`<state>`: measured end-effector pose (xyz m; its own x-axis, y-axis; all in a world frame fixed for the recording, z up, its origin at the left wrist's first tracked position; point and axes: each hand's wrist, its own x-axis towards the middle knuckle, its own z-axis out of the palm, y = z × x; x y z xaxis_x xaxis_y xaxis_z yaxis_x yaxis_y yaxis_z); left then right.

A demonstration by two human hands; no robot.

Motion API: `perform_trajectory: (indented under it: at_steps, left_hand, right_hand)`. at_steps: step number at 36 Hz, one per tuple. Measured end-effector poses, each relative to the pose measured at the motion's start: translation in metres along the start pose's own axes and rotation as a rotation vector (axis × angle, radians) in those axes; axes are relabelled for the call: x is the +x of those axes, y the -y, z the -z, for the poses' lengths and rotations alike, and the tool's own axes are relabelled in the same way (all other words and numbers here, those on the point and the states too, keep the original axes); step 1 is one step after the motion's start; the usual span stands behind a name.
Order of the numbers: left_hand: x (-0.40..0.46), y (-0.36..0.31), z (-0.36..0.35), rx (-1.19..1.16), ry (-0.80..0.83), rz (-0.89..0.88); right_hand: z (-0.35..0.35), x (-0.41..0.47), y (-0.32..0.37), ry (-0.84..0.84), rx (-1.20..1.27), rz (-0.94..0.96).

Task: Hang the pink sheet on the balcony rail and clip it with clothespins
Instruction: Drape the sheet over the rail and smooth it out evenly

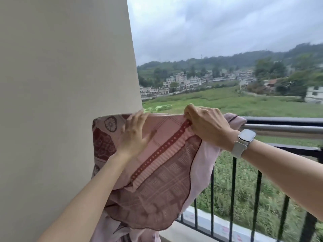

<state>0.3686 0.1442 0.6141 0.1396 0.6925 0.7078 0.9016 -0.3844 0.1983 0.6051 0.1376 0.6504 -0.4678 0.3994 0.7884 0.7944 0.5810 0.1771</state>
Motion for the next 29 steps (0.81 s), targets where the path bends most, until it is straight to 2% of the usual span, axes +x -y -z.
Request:
perform_trajectory:
  at_steps: [3, 7, 13, 22, 29]
  left_hand:
    - [0.024, 0.001, -0.005, -0.019, 0.036, -0.045]
    - [0.041, -0.007, -0.003, -0.122, -0.184, -0.096]
    - [0.062, -0.046, 0.022, -0.218, -0.335, -0.145]
    - [0.098, -0.141, 0.041, -0.283, -0.415, -0.244]
    - [0.116, -0.215, 0.039, -0.319, -0.442, -0.267]
  right_hand:
    - [0.012, -0.004, -0.005, -0.047, -0.026, -0.013]
    - [0.034, -0.003, -0.018, -0.016, -0.086, 0.043]
    - [0.071, 0.009, -0.040, -0.064, -0.127, 0.062]
    - [0.130, -0.008, -0.102, -0.154, -0.212, -0.077]
    - [0.165, -0.028, -0.150, -0.245, -0.148, -0.149]
